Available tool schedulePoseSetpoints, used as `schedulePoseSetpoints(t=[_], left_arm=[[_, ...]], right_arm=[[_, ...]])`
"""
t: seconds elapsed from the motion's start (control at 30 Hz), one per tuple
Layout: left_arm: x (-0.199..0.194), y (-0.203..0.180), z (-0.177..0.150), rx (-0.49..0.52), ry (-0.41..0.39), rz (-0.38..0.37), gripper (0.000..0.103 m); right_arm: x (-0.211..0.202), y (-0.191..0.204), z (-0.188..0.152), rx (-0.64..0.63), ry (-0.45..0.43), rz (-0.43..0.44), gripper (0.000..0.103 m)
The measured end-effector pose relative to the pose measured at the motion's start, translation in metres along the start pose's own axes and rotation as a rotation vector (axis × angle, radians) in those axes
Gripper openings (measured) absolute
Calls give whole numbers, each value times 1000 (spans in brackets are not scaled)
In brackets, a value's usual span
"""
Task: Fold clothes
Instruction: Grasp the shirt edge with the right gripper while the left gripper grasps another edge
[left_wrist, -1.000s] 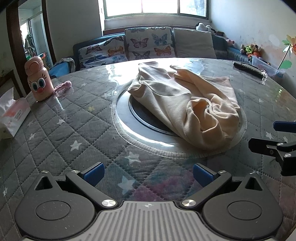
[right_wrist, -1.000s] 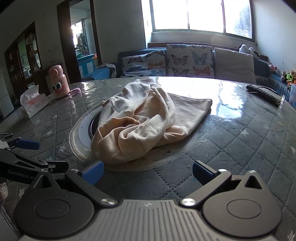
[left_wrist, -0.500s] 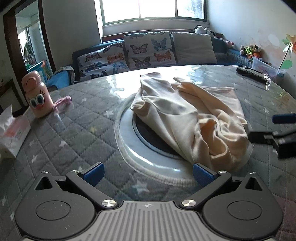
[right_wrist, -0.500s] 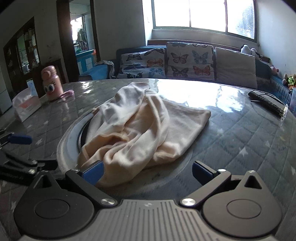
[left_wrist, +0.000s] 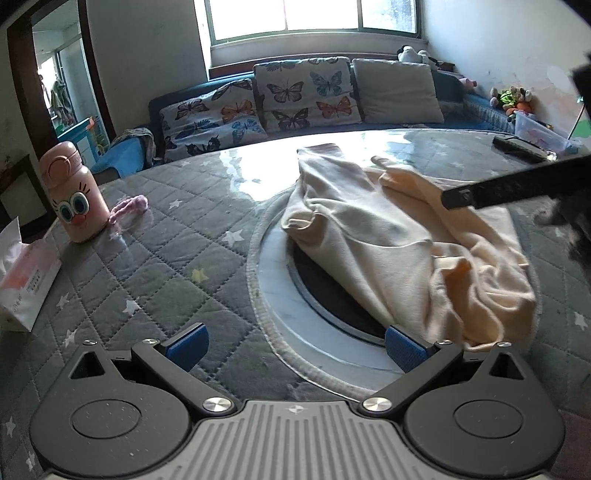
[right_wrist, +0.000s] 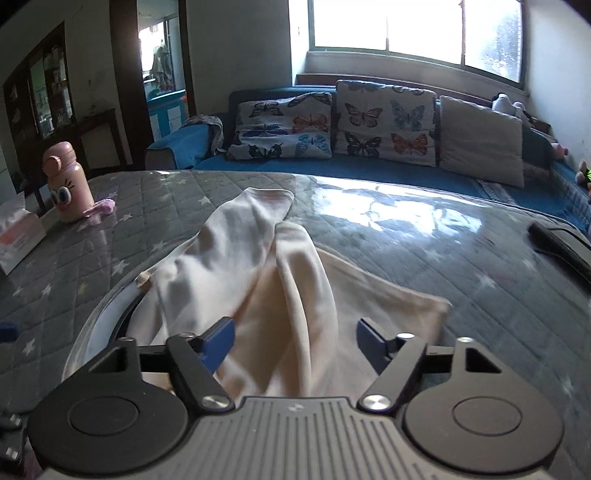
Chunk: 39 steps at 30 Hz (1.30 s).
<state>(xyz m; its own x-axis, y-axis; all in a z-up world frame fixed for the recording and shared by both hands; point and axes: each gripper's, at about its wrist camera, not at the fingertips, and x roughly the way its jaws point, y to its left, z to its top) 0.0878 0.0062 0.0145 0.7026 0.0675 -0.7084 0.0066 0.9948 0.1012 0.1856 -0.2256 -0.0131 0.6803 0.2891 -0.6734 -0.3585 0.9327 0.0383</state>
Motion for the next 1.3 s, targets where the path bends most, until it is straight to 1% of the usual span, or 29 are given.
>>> schedulePoseSetpoints(t=[0.03,0.1,0.17,0.23,0.27,0.33,0.4,0.6,0.7,0.77,0.87,0.97,1.0,1.03,1.1,1.13,1.17,1.23,1.27,1.3], left_arm=[[2,2,2,-2,4,1,103],[7,6,6,-8,10,-2,103],[10,7,12,-11,10,-7,103],[12,5,21,-2,-3,-11,103],[13,4,25,3,-10,-14,103],[15,-2,34,17,-28,-30,103],[18,-10,43,32,-46,-52,103],[34,-43,68,101,-75,-124,102],[48,-61,77,137,-64,-160,99],[59,-70,81,154,-55,-162,98],[78,-78,84,165,-29,-158,94],[93,-82,85,168,5,-162,85],[96,-84,83,174,16,-156,77],[99,-85,82,178,28,-148,67],[101,-83,79,181,37,-136,55],[100,-79,78,175,33,-135,46],[97,-74,78,163,30,-138,41],[90,-61,78,121,22,-153,21],[86,-54,78,102,16,-158,15],[81,-49,78,92,8,-146,10]], right_arm=[[10,0,4,0,9,0,65],[26,1,9,-5,24,-5,62],[39,1,13,-13,37,-10,54],[50,1,16,-14,53,-6,39],[55,0,15,-12,60,-3,34],[54,-5,14,-2,54,-10,15],[52,-11,13,8,46,-17,8],[17,-45,4,63,-6,-47,6],[-8,-69,-6,124,-37,-70,6],[-24,-82,-16,171,-56,-89,6],[-52,-100,-41,227,-67,-123,6],[-68,-109,-63,264,-55,-131,6],[-72,-111,-69,271,-48,-134,6],[-74,-111,-75,275,-41,-137,6],[-76,-113,-83,279,-32,-145,6],[-77,-114,-86,284,-30,-148,6],[-78,-115,-88,291,-30,-148,6],[-80,-117,-92,302,-38,-149,6],[-80,-117,-92,305,-41,-150,6],[-81,-116,-93,308,-45,-150,6]])
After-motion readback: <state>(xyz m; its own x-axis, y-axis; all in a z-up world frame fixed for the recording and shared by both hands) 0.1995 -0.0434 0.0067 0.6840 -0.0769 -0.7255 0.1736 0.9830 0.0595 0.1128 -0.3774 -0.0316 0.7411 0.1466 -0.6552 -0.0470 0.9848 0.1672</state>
